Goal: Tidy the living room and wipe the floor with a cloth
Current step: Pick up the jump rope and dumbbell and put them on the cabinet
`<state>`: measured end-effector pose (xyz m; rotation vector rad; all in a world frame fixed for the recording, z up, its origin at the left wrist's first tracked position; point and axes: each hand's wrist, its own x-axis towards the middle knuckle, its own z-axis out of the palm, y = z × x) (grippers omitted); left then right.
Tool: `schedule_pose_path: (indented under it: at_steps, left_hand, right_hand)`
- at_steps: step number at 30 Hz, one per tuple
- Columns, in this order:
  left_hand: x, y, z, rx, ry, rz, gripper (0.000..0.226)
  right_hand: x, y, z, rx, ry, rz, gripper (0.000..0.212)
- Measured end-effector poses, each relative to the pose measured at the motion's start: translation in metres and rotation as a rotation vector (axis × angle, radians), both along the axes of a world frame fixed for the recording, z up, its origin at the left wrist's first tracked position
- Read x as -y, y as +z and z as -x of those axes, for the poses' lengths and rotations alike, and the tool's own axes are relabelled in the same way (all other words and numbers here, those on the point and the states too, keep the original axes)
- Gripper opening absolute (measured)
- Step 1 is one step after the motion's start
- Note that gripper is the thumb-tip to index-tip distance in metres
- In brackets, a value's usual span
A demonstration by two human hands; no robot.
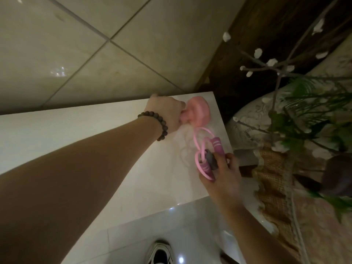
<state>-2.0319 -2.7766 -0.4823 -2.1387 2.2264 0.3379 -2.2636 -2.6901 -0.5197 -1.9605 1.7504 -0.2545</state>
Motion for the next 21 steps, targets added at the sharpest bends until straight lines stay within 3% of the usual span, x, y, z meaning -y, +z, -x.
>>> schedule_pose_path:
  at_steps: [4,7,12,18,21]
  left_hand:
    - [-0.048,-0.011,-0.021,-0.279,0.199,0.165,0.104]
    - [-0.082,-0.029,-0.035,-0.564,0.345,0.085,0.126]
    - [-0.070,-0.041,-0.034,-0.831,0.400,0.127,0.104]
    - [-0.046,-0.040,-0.023,-0.837,0.347,0.119,0.093]
    - [-0.026,-0.035,-0.015,-0.799,0.293,0.094,0.091]
  right_hand:
    - [-0.001,0.004,0.001,-0.023,0.023,-0.010,0.064]
    - [-0.002,0.004,0.003,-0.003,0.032,0.004,0.064]
    - [-0.002,0.003,0.004,-0.046,0.049,0.010,0.065]
    - [0.001,0.000,0.010,-0.232,0.180,0.153,0.069]
    - [0.003,0.008,0.009,-0.129,0.177,0.225,0.072]
